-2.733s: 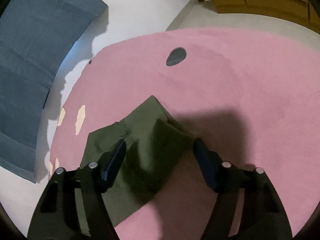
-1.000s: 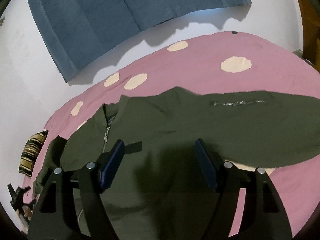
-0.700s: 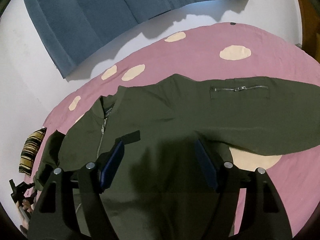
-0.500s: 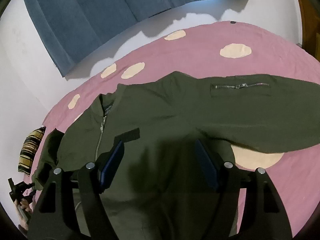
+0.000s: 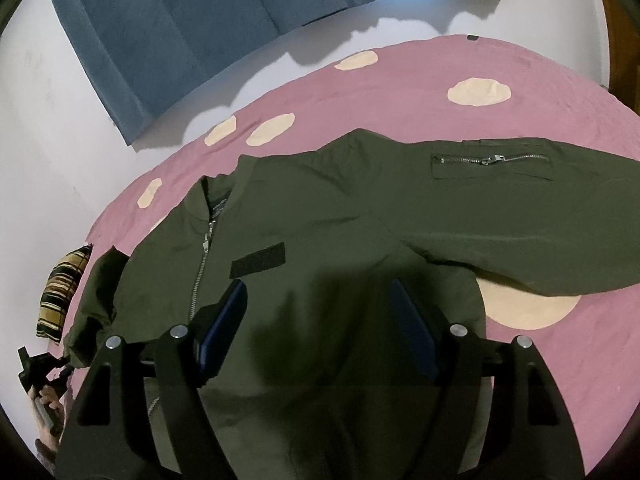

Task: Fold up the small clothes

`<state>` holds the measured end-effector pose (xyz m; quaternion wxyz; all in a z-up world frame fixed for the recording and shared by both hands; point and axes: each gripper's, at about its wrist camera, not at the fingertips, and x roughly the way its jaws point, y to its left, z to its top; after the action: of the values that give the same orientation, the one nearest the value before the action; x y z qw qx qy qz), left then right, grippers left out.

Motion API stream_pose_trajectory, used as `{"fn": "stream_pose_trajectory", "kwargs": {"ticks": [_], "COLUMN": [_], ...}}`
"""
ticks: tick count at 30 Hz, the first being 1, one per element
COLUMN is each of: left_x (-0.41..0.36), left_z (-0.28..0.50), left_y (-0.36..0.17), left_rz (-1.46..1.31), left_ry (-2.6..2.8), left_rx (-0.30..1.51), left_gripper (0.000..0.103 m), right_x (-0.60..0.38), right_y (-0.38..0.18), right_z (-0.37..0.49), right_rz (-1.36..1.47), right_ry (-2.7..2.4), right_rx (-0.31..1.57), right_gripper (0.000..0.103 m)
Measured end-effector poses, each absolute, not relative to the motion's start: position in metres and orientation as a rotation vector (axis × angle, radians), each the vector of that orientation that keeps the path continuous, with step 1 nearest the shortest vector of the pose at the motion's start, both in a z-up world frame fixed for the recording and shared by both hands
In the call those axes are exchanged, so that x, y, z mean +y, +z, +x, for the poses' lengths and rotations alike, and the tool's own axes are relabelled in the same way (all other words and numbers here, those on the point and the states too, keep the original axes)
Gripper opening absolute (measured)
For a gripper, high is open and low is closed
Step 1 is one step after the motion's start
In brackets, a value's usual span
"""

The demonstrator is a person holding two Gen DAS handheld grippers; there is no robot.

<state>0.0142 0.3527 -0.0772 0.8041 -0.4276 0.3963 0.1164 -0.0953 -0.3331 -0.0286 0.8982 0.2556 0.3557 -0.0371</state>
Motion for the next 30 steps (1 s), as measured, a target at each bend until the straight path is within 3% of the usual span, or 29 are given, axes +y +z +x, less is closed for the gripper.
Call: {"fn": "stream_pose_trajectory", "kwargs": {"ticks": [9,21,23,30], "left_x": [0.406,0.422,0.424,0.424], "left_z": [-0.002,0.006,0.007,0.005], "left_y": [-0.021,-0.064,-0.067,-0.067], "left_rz": [-0.845,-0.814,-0.828,-0.773], "left_ry": [0.406,0.408,0.402,0.370], "left_rx": [0.653,0.734,0.741,0.769], "left_gripper": [0.012,0.012,0.012,0.013], "right_x": [-0.339,-0.352,-0.356,-0.384], "right_y": [-0.033,-0.046,-0.046,-0.038], "right_z": [-0.096,-0.095,-0.096,-0.113], "right_rz": [0.534,0.571,0.592,0.666], "right_ry": [-0.088,-0.100,-0.095,-0.105], "right_rx": [0.745,0.781,0.784,0.748], "right_gripper": [0.074,0.074,0.079,0.081]}}
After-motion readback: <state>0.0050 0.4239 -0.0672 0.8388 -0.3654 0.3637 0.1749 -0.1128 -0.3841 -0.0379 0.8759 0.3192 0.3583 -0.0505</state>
